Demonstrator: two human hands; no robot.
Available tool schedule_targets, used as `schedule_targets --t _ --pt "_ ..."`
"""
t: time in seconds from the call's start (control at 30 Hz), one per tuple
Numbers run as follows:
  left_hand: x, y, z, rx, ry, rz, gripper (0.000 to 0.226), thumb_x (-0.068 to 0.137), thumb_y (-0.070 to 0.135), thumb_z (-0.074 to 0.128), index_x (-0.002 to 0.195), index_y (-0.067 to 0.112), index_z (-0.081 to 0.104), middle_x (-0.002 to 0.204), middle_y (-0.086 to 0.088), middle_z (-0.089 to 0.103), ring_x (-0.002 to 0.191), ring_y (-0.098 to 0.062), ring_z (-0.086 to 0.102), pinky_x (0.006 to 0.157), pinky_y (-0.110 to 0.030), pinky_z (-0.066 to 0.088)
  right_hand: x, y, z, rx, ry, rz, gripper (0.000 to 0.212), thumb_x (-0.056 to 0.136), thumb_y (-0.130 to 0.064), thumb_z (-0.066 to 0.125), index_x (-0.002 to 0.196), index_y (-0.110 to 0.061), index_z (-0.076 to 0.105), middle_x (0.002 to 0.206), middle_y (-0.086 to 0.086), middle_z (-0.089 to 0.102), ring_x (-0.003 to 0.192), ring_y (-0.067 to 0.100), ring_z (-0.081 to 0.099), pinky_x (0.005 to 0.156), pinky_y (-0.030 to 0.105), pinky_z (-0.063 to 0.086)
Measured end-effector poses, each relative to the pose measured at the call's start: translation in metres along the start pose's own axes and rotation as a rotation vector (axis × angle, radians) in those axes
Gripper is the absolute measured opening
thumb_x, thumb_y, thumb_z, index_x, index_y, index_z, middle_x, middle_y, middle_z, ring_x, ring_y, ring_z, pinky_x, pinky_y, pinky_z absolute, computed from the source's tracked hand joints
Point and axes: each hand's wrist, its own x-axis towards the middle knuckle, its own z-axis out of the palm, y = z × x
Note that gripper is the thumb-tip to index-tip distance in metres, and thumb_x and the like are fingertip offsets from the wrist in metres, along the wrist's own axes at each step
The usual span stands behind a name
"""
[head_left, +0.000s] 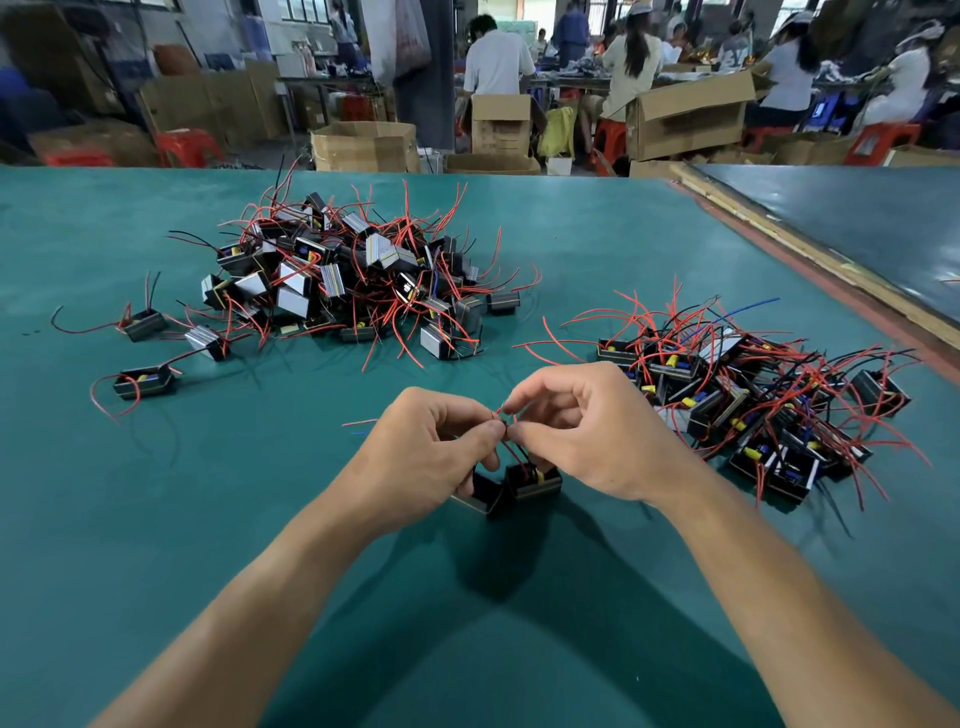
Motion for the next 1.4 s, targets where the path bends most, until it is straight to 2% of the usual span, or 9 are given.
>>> schedule_targets --t 0.3,0.4,0.73,0.83,0.93,1.0,1.13,1.3,1.4 --pt "0.002 0.001 -0.002 -0.21 0.049 -0.052 0.012 0.089 0.013 0.068 0.079 0.013 0.074 0.067 -0.004 0.071 0.04 -0.011 0.047 0.042 -0.019 0.037 -0.002 -0.005 -0.002 -0.059 0.001 -0.085 0.012 0.083 -0.01 0.069 0.073 -0.018 0.07 0.061 -0.009 0.064 0.053 0.011 0.055 0.052 0.033 0.046" --pt "0.002 0.001 -0.006 -0.251 0.006 -0.11 0.011 0.088 0.019 0.069 0.081 0.013 0.073 0.073 -0.003 0.072 0.041 -0.01 0.048 0.043 -0.019 0.036 -0.002 -0.005 -0.001 -0.086 0.014 -0.119 0.012 0.082 -0.012 0.069 0.074 -0.021 0.07 0.062 -0.013 0.063 0.055 0.005 0.054 0.055 0.02 0.044" --pt "0.003 -0.002 -0.014 -0.196 -0.122 -0.122 0.015 0.088 0.015 0.068 0.074 0.012 0.073 0.061 -0.001 0.062 0.047 -0.013 0.038 0.044 -0.016 0.033 -0.003 -0.005 0.0 -0.18 0.011 -0.19 0.01 0.08 -0.021 0.075 0.079 -0.031 0.074 0.086 -0.007 0.066 0.07 0.012 0.062 0.062 0.013 0.041" --pt "0.002 -0.001 -0.015 -0.184 -0.186 -0.091 0.019 0.079 0.026 0.07 0.076 0.006 0.072 0.06 -0.001 0.062 0.048 -0.014 0.038 0.045 -0.016 0.033 -0.003 -0.006 -0.003 -0.136 -0.028 -0.157 0.025 0.08 -0.02 0.079 0.087 -0.042 0.073 0.09 -0.006 0.068 0.069 0.011 0.063 0.067 0.017 0.046" --pt "0.001 -0.002 -0.016 -0.181 -0.214 -0.072 0.024 0.073 0.029 0.071 0.077 0.006 0.072 0.06 -0.002 0.063 0.05 -0.015 0.038 0.046 -0.017 0.033 -0.002 -0.006 -0.006 -0.152 -0.065 -0.138 0.015 0.08 -0.022 0.081 0.082 -0.037 0.077 0.084 -0.007 0.069 0.068 0.013 0.063 0.065 0.019 0.047" --pt "0.001 -0.002 -0.015 -0.184 -0.185 -0.057 0.013 0.078 0.022 0.072 0.075 0.009 0.074 0.059 -0.003 0.064 0.051 -0.017 0.039 0.045 -0.018 0.034 -0.003 -0.008 -0.006 -0.168 -0.062 -0.132 0.006 0.079 -0.028 0.077 0.075 -0.032 0.076 0.078 -0.009 0.069 0.067 0.012 0.062 0.063 0.019 0.046" --pt "0.001 -0.004 -0.011 -0.114 -0.087 0.005 0.013 0.084 0.004 0.073 0.073 0.011 0.076 0.06 -0.003 0.068 0.046 -0.015 0.045 0.044 -0.02 0.04 -0.004 -0.012 -0.001 -0.147 -0.088 -0.061 0.016 0.082 -0.023 0.068 0.066 -0.024 0.067 0.058 -0.004 0.062 0.053 0.011 0.053 0.054 0.03 0.045" --pt "-0.001 -0.005 -0.005 0.105 0.011 0.142 0.014 0.081 0.011 0.077 0.076 0.024 0.078 0.052 0.008 0.06 0.044 -0.009 0.043 0.045 -0.021 0.036 0.0 -0.008 0.003 0.014 -0.087 0.241 0.033 0.087 -0.012 0.069 0.056 -0.018 0.062 0.049 0.0 0.049 0.044 0.014 0.041 0.046 0.026 0.036" --pt "0.0 -0.006 -0.004 0.103 0.047 0.14 0.013 0.083 0.013 0.075 0.076 0.023 0.076 0.055 0.002 0.063 0.046 -0.01 0.043 0.047 -0.022 0.036 0.001 -0.005 0.004 0.017 -0.017 0.226 0.028 0.087 -0.014 0.072 0.059 -0.015 0.066 0.053 0.003 0.054 0.045 0.013 0.044 0.049 0.028 0.038"
